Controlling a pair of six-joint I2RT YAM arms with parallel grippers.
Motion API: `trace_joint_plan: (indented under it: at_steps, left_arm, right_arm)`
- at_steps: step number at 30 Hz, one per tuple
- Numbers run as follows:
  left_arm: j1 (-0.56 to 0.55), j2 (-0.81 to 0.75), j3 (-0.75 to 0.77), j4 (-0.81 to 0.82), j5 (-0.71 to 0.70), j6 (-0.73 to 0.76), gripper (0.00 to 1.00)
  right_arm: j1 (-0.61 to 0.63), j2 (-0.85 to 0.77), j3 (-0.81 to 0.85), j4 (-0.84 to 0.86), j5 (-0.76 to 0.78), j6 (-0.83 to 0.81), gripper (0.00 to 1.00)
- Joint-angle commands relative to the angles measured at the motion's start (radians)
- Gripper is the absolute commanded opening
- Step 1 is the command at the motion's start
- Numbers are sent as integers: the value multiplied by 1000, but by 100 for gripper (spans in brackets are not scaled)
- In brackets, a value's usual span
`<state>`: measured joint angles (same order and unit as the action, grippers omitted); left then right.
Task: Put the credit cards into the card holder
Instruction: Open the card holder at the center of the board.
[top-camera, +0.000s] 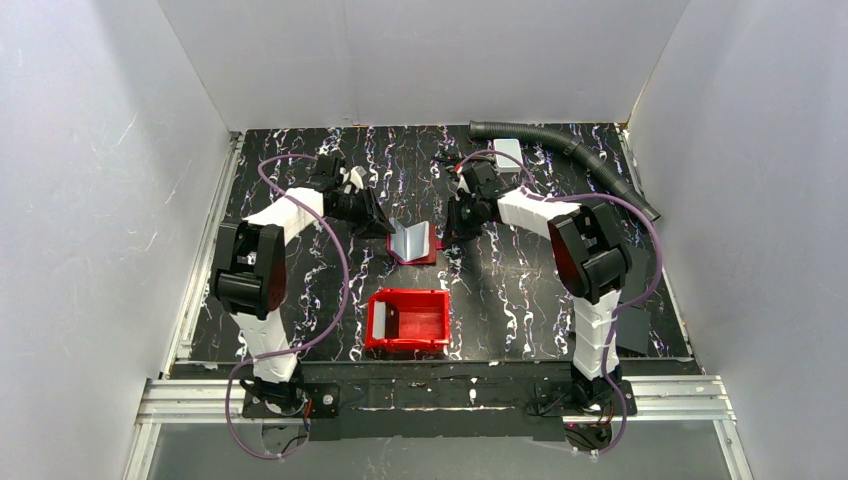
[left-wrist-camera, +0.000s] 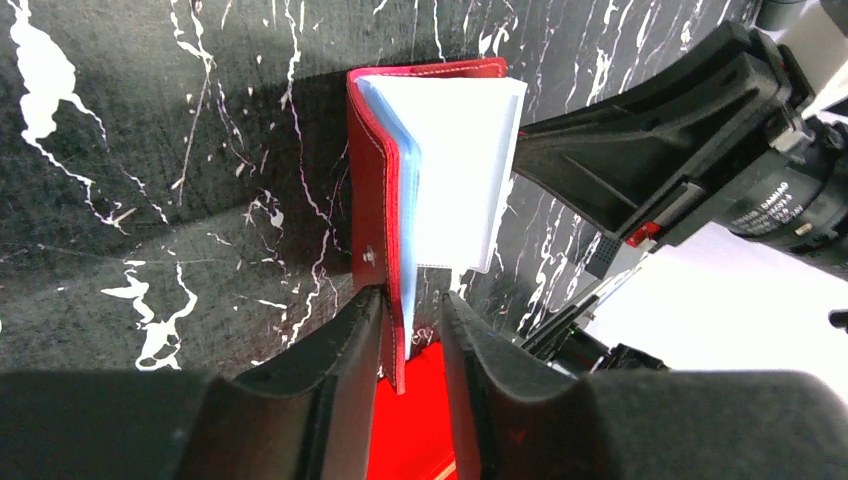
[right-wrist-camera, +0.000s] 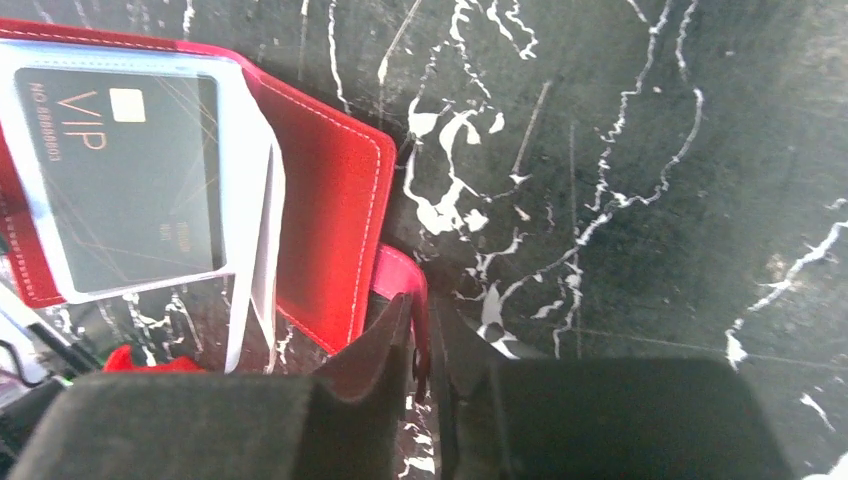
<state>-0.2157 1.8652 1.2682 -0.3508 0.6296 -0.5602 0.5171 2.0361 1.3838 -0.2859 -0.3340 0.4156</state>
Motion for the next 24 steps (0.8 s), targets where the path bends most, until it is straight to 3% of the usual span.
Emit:
trace_joint_plan:
  at_steps: [1,6,12,14,20,24]
  left_arm:
    - [-19,11,59,-78,-53,24,25]
    - [-25,46,75,-108,-65,32,22]
    - [-31,50,74,-109,-69,30,20]
    - [-31,44,74,-111,-70,30,20]
    - [-30,39,81,-111,-56,19,20]
    - [-33,33,87,-111,-48,13,19]
  right_arm:
    - [-3,-2,82,-92,78,-77,24]
    - [-3,0,126,-131,92,-101,42]
    - [4,-35,220,-253,254,-152,57]
    - [7,-57,235,-249,243,-157,62]
    - [37,-61,229,-78,-42,-17,63]
    - [44,-45,183,128,-198,129,51]
